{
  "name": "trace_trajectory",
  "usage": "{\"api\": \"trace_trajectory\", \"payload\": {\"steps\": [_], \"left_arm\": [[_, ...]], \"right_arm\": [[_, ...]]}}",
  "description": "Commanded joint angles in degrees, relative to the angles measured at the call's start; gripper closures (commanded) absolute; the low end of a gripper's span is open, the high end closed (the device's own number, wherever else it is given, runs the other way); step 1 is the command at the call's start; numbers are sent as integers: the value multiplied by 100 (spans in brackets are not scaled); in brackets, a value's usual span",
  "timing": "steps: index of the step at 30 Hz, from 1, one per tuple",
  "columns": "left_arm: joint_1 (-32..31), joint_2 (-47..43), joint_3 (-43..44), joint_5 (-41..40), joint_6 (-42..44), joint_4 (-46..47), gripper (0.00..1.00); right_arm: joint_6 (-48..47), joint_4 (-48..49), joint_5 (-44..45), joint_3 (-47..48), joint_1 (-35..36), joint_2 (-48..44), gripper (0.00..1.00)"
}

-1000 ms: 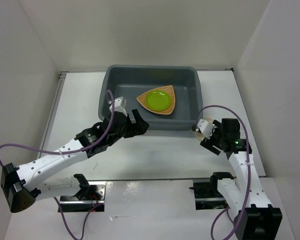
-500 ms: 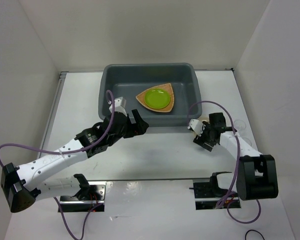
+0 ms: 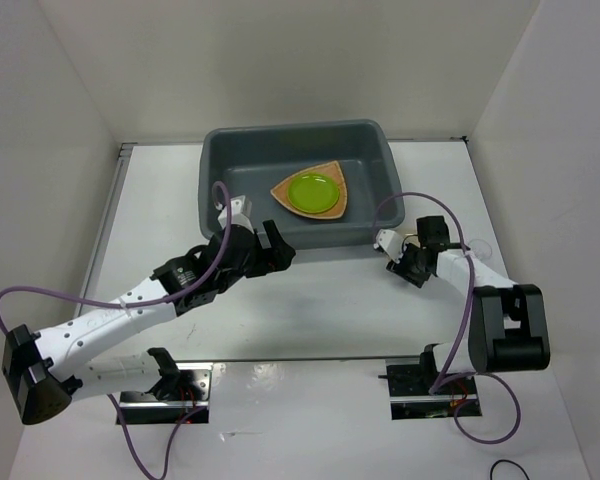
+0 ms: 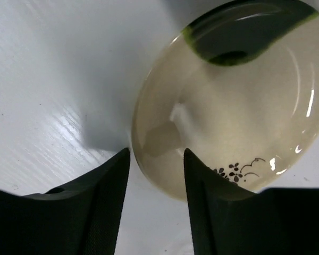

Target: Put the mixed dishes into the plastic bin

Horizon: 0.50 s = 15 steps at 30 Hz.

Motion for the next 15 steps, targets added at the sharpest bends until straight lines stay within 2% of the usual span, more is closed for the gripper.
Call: {"api": "trace_trajectory", "payload": {"steps": [1,10,12,13,15], "left_arm": [[33,16,-24,-113,-6,92,1],[87,-36,-85,-113,-6,92,1],[87,-36,-85,-113,-6,92,1],[87,-89,-85,-113,-6,92,1],[87,-89,-85,-113,-6,92,1]], "right_arm": [[-9,-63,-105,386,-47,495,56],[-70,-204,158,396,-47,690,70],[-18,-256,220,334,-47,690,79],[43,-448,220,404,-47,690,88],[97,-695,220,484,-47,690,94]]}}
